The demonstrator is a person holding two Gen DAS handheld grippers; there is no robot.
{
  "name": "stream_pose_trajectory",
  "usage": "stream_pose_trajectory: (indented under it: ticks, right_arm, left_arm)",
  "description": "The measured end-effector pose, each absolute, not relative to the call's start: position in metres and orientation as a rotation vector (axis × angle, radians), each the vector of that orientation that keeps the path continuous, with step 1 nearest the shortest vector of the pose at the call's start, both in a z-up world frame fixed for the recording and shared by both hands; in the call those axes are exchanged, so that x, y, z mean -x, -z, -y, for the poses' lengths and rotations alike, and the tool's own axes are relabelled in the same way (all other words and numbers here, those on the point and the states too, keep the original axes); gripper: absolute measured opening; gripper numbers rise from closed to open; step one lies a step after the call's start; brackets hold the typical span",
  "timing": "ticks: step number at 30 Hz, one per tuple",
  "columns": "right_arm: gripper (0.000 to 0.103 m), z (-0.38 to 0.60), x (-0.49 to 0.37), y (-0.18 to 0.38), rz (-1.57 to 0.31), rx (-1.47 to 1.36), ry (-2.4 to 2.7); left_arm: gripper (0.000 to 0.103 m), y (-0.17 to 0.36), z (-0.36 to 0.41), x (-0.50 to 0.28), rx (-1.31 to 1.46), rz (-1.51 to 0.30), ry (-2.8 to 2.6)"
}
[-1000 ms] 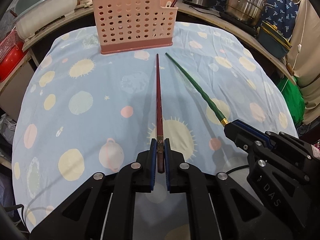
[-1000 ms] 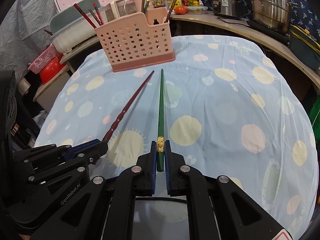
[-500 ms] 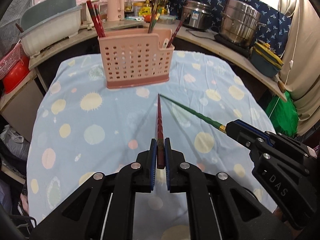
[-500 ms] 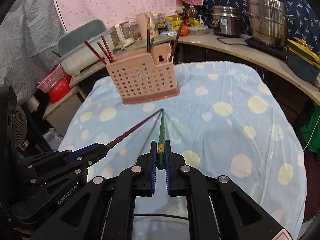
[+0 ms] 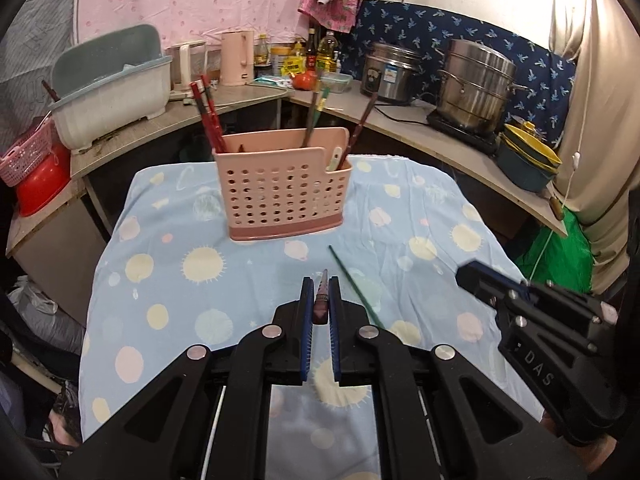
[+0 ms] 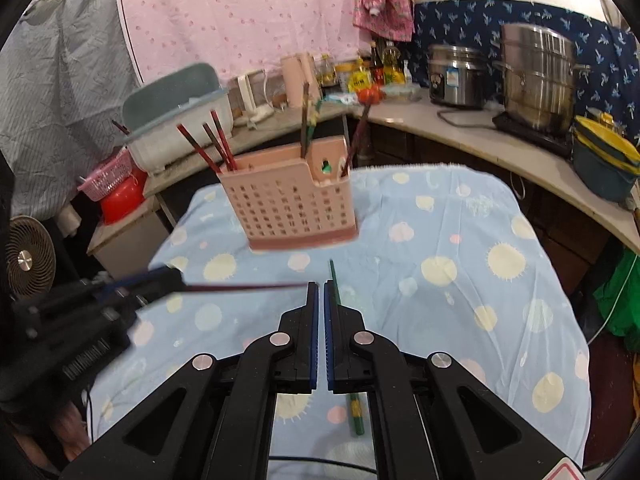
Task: Organize utensils
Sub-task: 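Lift both chopsticks and carry them above the pink holder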
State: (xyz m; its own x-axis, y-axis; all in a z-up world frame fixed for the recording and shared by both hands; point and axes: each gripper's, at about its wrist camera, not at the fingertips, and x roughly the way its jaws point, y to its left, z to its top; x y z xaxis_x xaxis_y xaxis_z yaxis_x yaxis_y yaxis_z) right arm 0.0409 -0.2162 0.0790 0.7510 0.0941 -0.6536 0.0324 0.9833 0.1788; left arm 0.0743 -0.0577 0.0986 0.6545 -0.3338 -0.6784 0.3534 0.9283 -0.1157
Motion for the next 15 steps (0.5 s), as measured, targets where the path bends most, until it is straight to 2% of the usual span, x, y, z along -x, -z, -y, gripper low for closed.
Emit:
stream_pose_trajectory:
  ticks: [3,9,15]
  right_arm:
    - [0.012,0.220,-0.042,-0.046,-0.805,-0.204,-0.023]
    - [0.012,0.217,-0.044,0.017,-0.949,-0.196,0.000]
    - [0.012,0.212,-0.046,0.043,-1.007,-0.173,0.005]
  left_arm:
    - [0.007,-0.090,0.047,-0.080,-0.011,-0.787,0.364]
    - [0.007,-0.078,0.043,-0.082,-0.004,-0.816,0.354]
    - [0.007,-0.073,0.048,-0.081,-0.011,-0.832,0.368]
